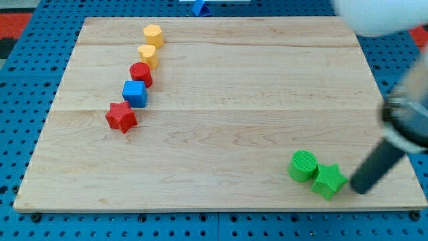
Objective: Place the green circle below the red star
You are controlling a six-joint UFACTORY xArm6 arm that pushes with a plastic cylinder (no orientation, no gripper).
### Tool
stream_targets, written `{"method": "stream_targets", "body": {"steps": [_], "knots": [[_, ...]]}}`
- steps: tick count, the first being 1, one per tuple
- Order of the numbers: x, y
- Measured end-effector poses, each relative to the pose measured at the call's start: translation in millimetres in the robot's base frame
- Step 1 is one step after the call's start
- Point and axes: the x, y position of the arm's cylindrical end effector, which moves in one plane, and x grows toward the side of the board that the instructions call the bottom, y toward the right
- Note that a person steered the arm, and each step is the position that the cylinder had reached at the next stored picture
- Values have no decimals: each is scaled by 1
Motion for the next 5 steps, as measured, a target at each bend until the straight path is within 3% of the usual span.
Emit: {"method": "stream_targets", "body": {"steps": [2,5], "knots": [[-63,-106],[-125,-193]]}}
